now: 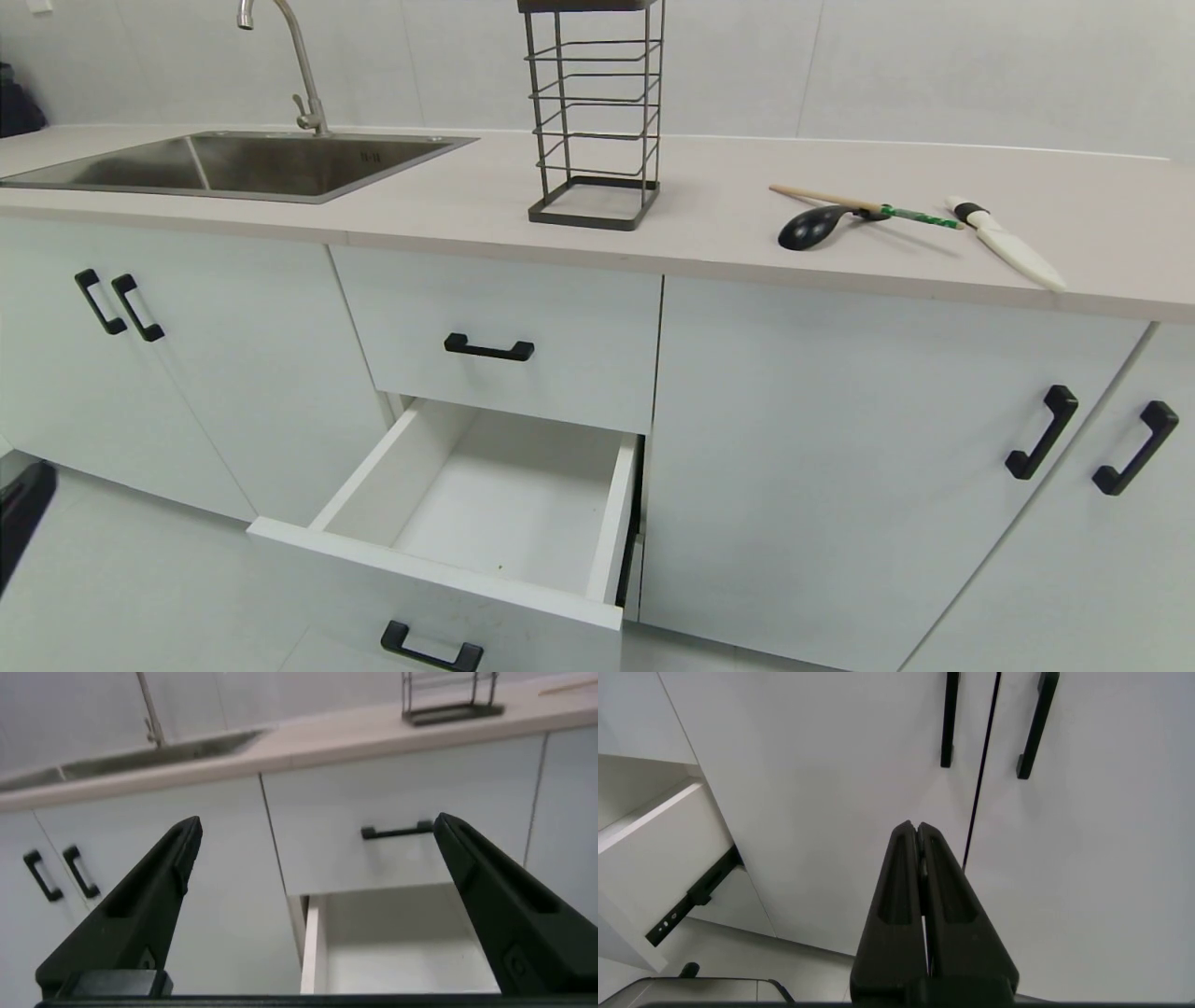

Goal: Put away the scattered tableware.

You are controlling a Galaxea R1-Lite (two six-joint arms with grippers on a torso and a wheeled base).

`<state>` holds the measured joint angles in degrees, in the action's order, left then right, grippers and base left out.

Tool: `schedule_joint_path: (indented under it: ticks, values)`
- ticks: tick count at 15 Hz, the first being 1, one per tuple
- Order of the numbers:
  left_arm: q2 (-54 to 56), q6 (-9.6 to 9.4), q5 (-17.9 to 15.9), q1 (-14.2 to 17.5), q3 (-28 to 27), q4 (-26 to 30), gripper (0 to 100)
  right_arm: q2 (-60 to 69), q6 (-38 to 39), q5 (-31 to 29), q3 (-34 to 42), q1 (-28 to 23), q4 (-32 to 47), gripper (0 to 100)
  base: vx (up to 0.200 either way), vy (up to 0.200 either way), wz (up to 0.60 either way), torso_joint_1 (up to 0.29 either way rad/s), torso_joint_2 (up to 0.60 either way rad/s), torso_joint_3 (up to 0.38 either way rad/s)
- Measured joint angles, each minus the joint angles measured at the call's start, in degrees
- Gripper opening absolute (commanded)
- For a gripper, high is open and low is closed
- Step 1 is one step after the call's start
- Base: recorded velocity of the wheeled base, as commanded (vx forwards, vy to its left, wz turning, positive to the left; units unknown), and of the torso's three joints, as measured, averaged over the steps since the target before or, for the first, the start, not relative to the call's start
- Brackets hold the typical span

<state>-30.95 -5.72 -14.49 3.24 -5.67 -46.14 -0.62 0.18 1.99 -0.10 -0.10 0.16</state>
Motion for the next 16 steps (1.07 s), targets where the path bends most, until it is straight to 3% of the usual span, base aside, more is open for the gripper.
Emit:
schedule_joint_path:
  ticks: [3, 7, 9, 16]
  values:
    - [9.63, 0.28, 0.05, -0.5, 2.56, 5.77, 100, 0.0, -0.02, 0.0, 0.0, 0.0, 0.02, 0, 0.0, 0.0, 0.0, 0.0, 0.0, 0.0]
    - [20.59, 0.17, 0.22, -0.38, 3.46, 22.36, 100, 0.0, 0.0, 0.0, 0.0, 0.0, 0.0, 0, 0.0, 0.0, 0.0, 0.0, 0.0, 0.0]
    - [24.02, -0.46, 0.57, -0.29, 4.94, 24.71, 100, 0.0, 0.0, 0.0, 0.0, 0.0, 0.02, 0, 0.0, 0.0, 0.0, 0.0, 0.0, 0.0]
    - [26.6, -0.49, 7.47, -0.27, 5.6, 45.32, 100, 0.0, 0.0, 0.01, 0.0, 0.0, 0.02, 0, 0.0, 0.0, 0.0, 0.0, 0.0, 0.0]
